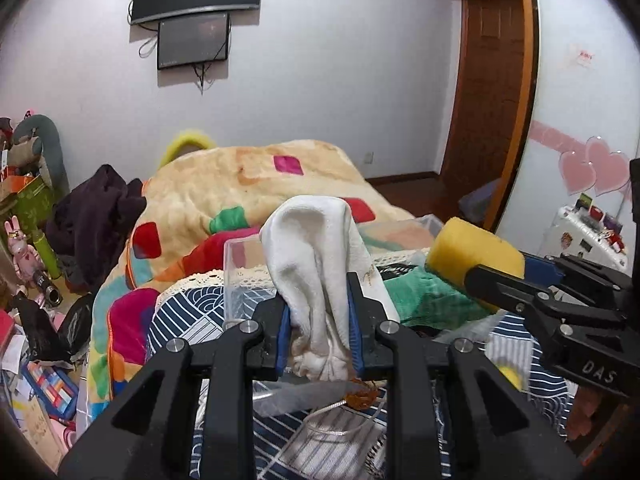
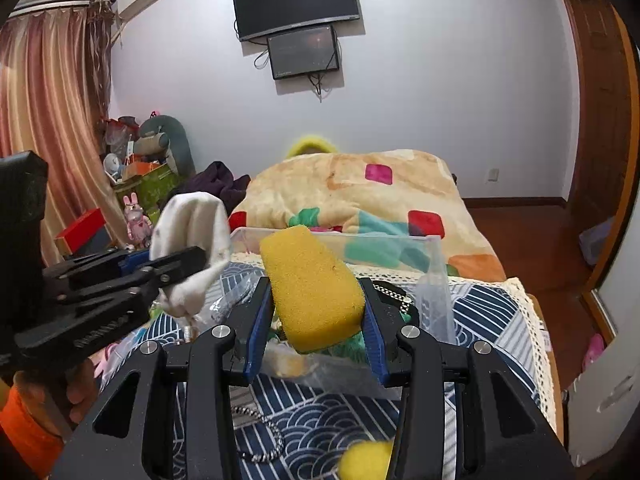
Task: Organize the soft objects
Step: 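Lower the sponge and sock into the clear box and open both tools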
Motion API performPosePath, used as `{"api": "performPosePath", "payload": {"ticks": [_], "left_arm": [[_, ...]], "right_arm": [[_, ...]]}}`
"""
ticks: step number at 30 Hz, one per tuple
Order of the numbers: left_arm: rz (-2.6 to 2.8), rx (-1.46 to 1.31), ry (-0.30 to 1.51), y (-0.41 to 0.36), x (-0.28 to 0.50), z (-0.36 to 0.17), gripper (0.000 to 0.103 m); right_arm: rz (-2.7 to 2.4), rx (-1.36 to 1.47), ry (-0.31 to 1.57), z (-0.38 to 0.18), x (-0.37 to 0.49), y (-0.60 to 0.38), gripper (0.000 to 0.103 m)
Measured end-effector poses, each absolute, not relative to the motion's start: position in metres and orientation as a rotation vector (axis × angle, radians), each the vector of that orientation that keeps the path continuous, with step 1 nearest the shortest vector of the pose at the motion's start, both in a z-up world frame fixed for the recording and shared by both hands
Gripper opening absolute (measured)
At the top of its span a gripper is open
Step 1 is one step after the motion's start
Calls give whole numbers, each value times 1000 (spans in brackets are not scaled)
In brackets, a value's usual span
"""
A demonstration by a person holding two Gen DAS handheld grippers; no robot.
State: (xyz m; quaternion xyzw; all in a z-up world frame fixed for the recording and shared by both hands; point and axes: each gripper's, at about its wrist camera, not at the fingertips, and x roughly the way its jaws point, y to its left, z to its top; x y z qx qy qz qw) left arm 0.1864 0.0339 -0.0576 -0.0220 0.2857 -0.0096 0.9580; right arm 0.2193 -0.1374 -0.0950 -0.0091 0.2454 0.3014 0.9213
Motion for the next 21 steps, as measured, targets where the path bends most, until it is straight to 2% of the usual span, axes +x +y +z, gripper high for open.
{"api": "performPosePath", "payload": {"ticks": [18, 21], "left_arm": [[-16, -30, 749, 25, 230, -107, 24], [-20, -29, 757, 23, 229, -106, 27]], "right_arm": [[601, -145, 669, -134, 252, -107, 39], [604, -139, 684, -136, 254, -109, 39]]}}
